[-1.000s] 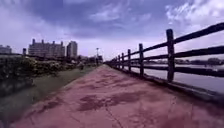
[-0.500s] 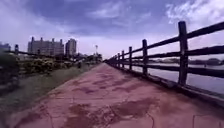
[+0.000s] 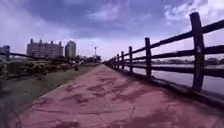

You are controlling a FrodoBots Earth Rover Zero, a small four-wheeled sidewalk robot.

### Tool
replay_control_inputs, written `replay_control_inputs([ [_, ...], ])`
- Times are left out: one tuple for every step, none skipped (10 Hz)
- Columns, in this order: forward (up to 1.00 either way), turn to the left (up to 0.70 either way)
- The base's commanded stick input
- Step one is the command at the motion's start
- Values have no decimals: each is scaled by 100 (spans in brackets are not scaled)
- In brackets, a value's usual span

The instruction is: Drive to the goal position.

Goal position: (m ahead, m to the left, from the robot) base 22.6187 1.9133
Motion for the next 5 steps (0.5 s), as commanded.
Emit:
replay_control_inputs([
  [100,0],
  [100,0],
  [100,0],
  [100,0],
  [100,0],
])
